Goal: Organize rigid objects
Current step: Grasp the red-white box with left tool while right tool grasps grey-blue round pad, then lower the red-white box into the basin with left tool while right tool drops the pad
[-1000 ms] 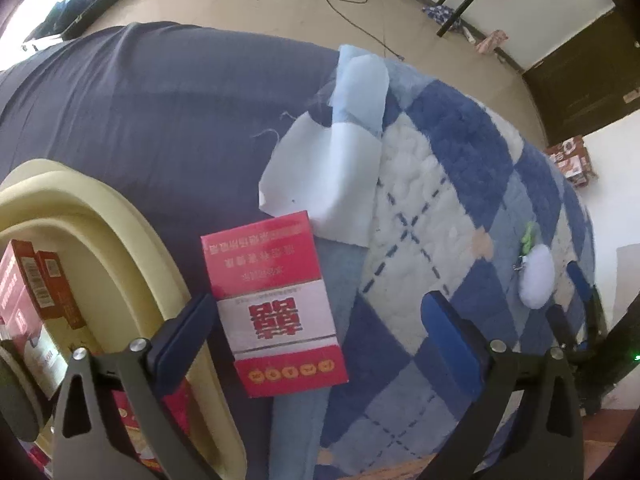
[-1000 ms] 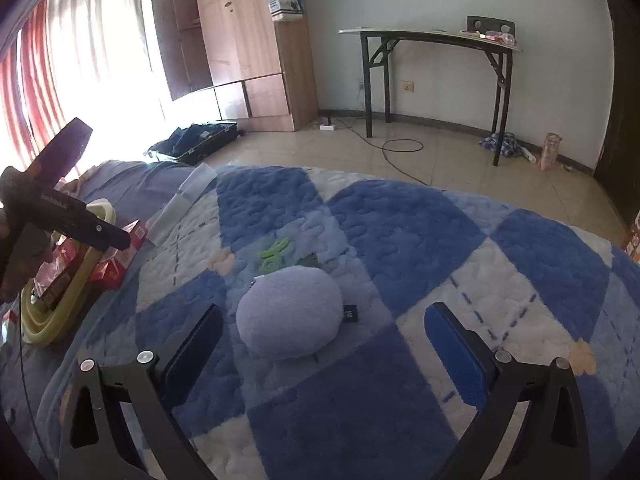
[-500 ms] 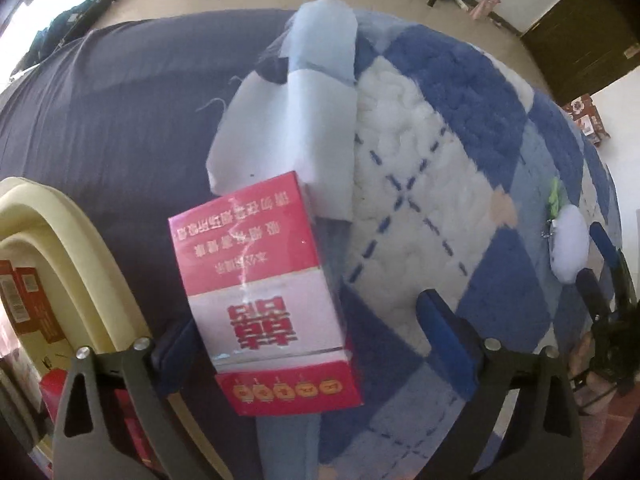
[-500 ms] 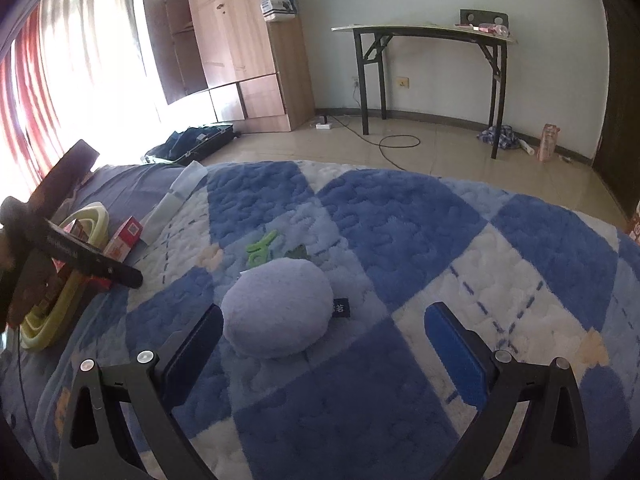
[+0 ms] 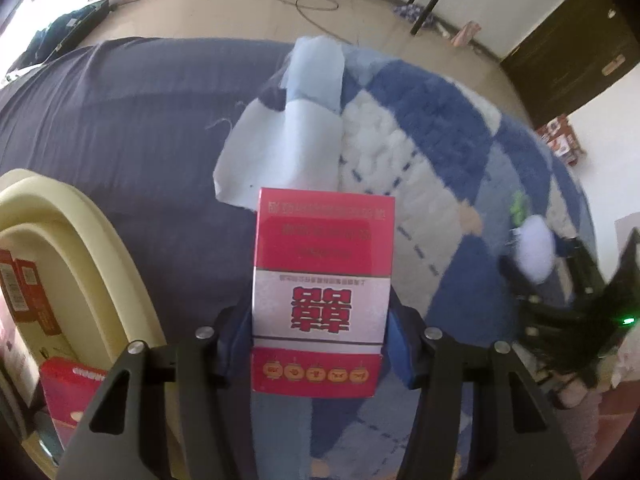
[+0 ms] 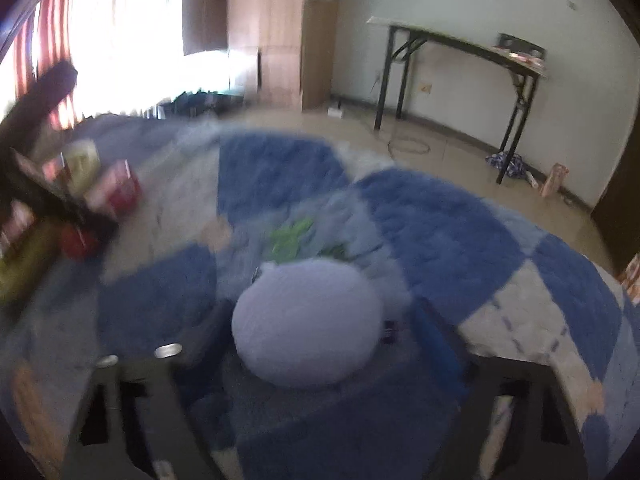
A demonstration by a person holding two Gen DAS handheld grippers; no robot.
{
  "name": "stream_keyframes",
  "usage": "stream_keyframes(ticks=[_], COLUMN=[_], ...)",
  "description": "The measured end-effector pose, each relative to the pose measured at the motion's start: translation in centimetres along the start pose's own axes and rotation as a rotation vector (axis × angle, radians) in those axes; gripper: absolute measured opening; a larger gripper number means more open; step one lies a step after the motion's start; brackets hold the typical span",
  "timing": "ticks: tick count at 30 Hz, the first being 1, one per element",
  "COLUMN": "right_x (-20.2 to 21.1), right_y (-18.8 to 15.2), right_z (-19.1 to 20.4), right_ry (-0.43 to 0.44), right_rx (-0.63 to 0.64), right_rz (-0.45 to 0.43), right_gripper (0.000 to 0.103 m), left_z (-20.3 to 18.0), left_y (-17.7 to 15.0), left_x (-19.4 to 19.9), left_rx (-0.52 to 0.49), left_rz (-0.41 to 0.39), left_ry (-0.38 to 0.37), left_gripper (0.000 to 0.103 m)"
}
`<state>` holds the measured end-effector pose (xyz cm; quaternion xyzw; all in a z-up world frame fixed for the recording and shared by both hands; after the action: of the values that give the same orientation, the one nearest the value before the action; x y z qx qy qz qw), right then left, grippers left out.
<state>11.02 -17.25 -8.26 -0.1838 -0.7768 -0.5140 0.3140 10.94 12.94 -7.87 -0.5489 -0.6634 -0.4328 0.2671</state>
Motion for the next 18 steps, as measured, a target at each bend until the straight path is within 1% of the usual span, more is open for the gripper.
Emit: stream_keyframes(ticks=[1,2,4,5,6,7,8,9,10,11,12,13,14,16,18], right_x=[0.1,0.5,1.2,1.7,2.4,3.4,4.7,5.8,7.3,8.6,9.6,10.5,10.8,11.7,12.1], right_y=[0.2,0.5,0.8,0.9,1.0,1.4,2.0,2.5,3.3,4.1,4.7,5.4,5.7,6.7,8.4], right_z=[0.2,0.4,0.5,0.6,0.8,1.0,1.6,2.2,3.4,5.0,6.8,9.8,11.5,16.7,20.5], right_ry=[-0.013,-0.015,-0.03,-0.018,0.001,0.034,0.093,0.145,0.213,0.272,0.327,0.398,0.431,0.494,0.523], right_rx=[0.011,0.024,0.037,0.039,0.041,0.037,0.022,0.016,0.019,0.037,0.061,0.099,0.126,0.216,0.273], right_rz=[-0.014,-0.033,-0.073,-0.097,-0.121,-0.145,-0.16,-0.17,-0.188,-0.21,-0.223,-0.221,-0.217,-0.23,-0.245], right_gripper=[0.069,0.057,0.057,0.056,0.056,0.056,0.056,0.056,0.056,0.056,0.056,0.056,0.056,0.056,0.056], left_z=[0.1,-0.1,-0.6,-1.0,-1.1,-0.9,-0.8,-0.3,0.9,1.5,2.6,4.2,5.7,8.5,10.9], left_y=[-0.1,-0.4,-1.6,-1.7,-2.6,-3.9,-4.7,-5.8,-7.5,-8.5,-9.8,-10.7,-11.9,-13.7,-14.9], left_x=[0.9,2.2,5.2,6.7,8.7,11.3,12.7,14.9,17.1,18.1,19.2,20.2,21.0,21.6,21.1], left_rx=[-0.004,-0.01,-0.018,-0.023,-0.029,-0.028,-0.022,-0.011,0.0,0.01,0.025,0.051,0.08,0.128,0.179], left_rz=[-0.013,-0.028,-0.065,-0.088,-0.126,-0.169,-0.2,-0.267,-0.341,-0.377,-0.403,-0.426,-0.445,-0.446,-0.424], left_ry=[-0.011,-0.023,-0.049,-0.057,-0.063,-0.059,-0.053,-0.032,0.027,0.068,0.096,0.122,0.15,0.175,0.189], left_gripper=[0.058,0.058,0.058,0.058,0.058,0.058,0.058,0.058,0.058,0.058,0.058,0.058,0.058,0.058,0.058])
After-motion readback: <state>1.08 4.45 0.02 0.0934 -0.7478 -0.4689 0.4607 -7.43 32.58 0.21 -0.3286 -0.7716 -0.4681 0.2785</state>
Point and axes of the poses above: each gripper's, at about its wrist camera, not at the fingertips, and x roughly against the way its jaws point, z to its left, y to its top, the point moved 4 cm from there along -x, roughly the way its jaws point, and after that the axes turned 14 degrees about -y, right-handed, at the moved point
